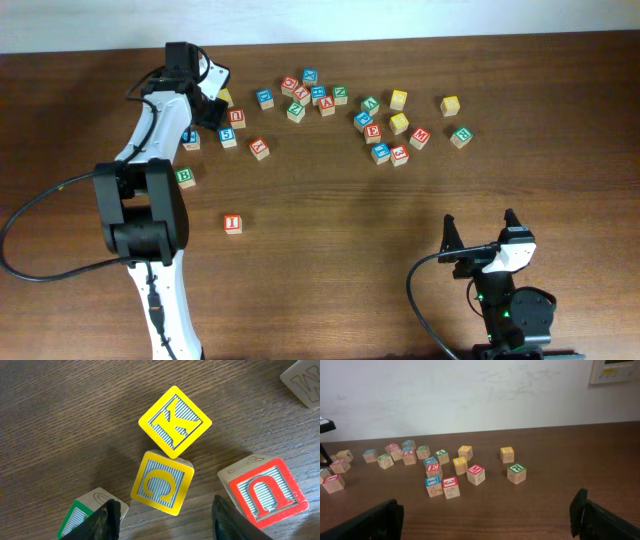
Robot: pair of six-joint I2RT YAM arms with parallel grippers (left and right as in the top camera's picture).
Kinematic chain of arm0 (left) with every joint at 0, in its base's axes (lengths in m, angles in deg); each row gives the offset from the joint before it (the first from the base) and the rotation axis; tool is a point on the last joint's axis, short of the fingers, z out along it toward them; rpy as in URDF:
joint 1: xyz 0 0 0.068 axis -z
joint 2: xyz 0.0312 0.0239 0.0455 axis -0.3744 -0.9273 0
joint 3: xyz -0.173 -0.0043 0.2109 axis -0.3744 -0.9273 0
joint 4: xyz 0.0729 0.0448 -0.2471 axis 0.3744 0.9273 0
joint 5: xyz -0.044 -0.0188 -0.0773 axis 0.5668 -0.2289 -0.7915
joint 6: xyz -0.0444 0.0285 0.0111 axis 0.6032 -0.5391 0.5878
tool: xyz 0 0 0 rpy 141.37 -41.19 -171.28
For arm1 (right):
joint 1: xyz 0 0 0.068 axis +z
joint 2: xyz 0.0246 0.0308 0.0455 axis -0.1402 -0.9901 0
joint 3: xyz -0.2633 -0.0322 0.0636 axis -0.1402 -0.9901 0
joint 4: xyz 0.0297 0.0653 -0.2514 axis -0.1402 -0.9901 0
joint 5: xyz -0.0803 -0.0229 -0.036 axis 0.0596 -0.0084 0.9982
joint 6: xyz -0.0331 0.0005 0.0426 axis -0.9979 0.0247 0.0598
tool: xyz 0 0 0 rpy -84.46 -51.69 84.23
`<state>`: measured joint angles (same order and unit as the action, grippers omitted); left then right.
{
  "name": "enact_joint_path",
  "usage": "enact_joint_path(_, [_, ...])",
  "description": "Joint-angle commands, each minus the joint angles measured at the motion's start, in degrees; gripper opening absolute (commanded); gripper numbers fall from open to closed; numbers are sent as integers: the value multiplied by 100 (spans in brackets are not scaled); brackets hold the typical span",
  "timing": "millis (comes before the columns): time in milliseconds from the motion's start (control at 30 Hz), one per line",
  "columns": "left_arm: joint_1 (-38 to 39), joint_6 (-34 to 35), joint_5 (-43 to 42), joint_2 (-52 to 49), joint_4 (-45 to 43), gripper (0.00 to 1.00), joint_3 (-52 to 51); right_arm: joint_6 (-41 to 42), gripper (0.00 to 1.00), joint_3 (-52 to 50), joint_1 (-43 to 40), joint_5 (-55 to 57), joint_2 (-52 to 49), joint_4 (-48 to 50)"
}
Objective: Spell out ICRA
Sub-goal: 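Lower the left gripper onto the yellow-framed C block and close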
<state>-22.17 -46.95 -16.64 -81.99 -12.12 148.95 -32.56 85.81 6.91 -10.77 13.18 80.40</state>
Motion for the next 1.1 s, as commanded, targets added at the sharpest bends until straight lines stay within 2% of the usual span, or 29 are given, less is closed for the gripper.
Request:
enact_joint_path(0, [-48, -70, -105, -42, -83, 47, 79, 20, 98, -28, -37, 11, 33, -35])
enact_joint_path(333, [-46, -70, -105, -339, -313, 47, 76, 20, 98, -28, -37, 11, 33, -35])
enact_joint_path(733, [-35, -68, -105, -363, -586, 39, 92, 20, 98, -28, -37, 9, 33, -35])
enact_joint_path(900, [-35, -24, -105, -361, -595, 34, 114, 20, 98, -28, -37, 11, 33, -35])
enact_joint_path(1000, [-35, 337, -107, -361, -588, 25, 234, 20, 98, -28, -37, 11, 33, -35])
enact_joint_path(1067, [-35, 428, -105, -361, -540, 23, 319, 20, 98, -28, -37, 11, 33, -35])
